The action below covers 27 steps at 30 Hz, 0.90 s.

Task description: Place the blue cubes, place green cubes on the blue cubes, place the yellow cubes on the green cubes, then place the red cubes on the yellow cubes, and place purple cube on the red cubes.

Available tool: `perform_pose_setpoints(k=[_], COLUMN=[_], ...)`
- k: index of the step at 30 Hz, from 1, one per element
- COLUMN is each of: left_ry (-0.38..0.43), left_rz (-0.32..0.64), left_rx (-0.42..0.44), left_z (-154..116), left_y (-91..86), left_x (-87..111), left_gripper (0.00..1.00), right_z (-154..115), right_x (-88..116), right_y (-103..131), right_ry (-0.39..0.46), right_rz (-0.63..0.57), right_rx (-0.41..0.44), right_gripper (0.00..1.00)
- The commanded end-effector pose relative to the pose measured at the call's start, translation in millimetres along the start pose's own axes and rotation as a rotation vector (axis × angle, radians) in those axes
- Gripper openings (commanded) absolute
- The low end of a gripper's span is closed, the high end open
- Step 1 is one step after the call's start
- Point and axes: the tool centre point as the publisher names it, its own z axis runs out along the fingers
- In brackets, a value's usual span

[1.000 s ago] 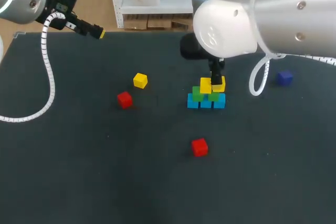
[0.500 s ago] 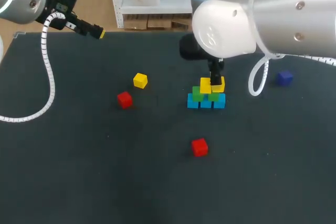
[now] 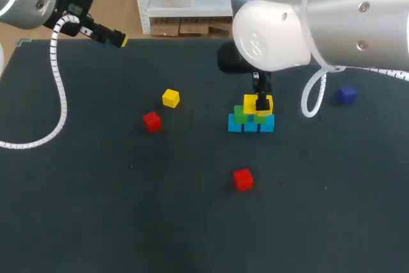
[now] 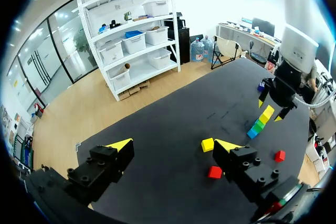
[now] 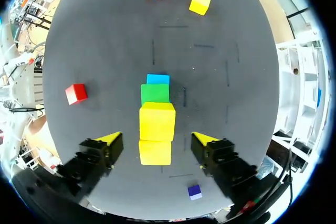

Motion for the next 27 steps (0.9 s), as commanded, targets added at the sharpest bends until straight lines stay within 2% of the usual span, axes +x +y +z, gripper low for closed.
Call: perform_pose_setpoints(k=[1,13,27], left_ry=[-0.004,-0.004,-0.004], left_rz=[0.002,0.002,0.002], left_rx=[0.004,0.004,0.004], left_z=[-0.1,-0.1,-0.1], left_y=[1.1,1.1,1.1], left_x=[0.9,0.9,0.9], left_gripper=[1.00,1.00,1.00], right_z=[-8.7,-39.7,-54.9], right_x=[7.7,27.6,75.0], right_y=[5.0,16.7,18.5], right_ry=[-0.016,-0.076,-0.072], right_rz=[0.012,0.059,0.188], right_rx=[0.026,0.116,0.162], right_gripper=[1.00,1.00,1.00])
